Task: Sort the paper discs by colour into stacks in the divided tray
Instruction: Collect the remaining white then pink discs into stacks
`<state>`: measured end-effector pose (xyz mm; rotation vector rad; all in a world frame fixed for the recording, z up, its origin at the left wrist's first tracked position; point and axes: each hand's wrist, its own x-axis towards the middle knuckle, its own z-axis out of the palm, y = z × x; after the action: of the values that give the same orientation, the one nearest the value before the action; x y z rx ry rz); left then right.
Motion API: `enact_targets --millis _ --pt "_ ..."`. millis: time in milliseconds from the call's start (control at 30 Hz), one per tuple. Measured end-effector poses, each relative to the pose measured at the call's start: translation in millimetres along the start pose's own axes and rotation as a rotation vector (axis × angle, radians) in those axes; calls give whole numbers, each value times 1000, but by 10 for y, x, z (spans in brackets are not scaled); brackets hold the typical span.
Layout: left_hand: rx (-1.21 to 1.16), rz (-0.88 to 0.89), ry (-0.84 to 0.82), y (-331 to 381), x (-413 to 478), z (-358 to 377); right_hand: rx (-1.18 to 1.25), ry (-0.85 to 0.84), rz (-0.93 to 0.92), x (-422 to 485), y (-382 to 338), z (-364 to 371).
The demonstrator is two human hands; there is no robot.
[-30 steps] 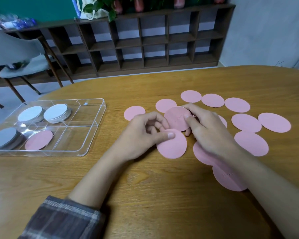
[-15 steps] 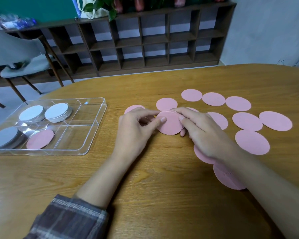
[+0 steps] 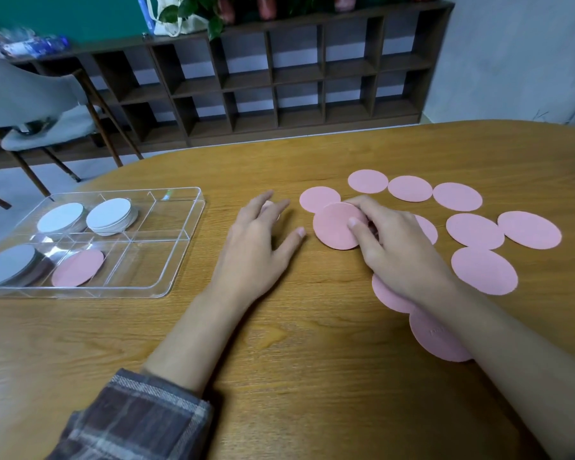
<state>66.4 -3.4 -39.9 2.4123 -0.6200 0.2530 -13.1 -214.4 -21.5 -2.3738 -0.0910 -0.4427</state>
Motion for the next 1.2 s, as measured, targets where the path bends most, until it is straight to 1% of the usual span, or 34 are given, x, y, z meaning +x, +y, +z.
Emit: enact_targets --millis 67,133,267,367,500,567,633,733,800,867,967,1200 --pt "117 -44 -89 -60 5 27 22 14 23 4 4 -21" --pt "157 -59 -114 -63 4 30 32 15 35 3 3 -30" --pt "134 9 -16 -5 5 -50 27 12 54 12 8 -36" --pt "136 40 18 52 -18 -108 23 21 68 18 5 -56" --pt "213 62 38 120 -42 -159 29 44 81 23 5 -73" --pt "214 78 86 142 -50 -169 45 60 89 25 5 -72" --pt "159 117 153 159 -61 -171 71 76 95 28 14 -68" --pt "55 228 209 200 -65 -182 94 75 114 41 26 -71" --pt "42 279 275 251 -75 -193 101 64 125 44 7 -70" --pt "-13 257 309 294 -86 -170 129 44 124 37 -19 -57" --pt "-149 189 273 295 -90 -126 147 9 123 26 -39 -32" --pt "-323 72 258 313 -94 -164 158 120 150 40 -6 -71"
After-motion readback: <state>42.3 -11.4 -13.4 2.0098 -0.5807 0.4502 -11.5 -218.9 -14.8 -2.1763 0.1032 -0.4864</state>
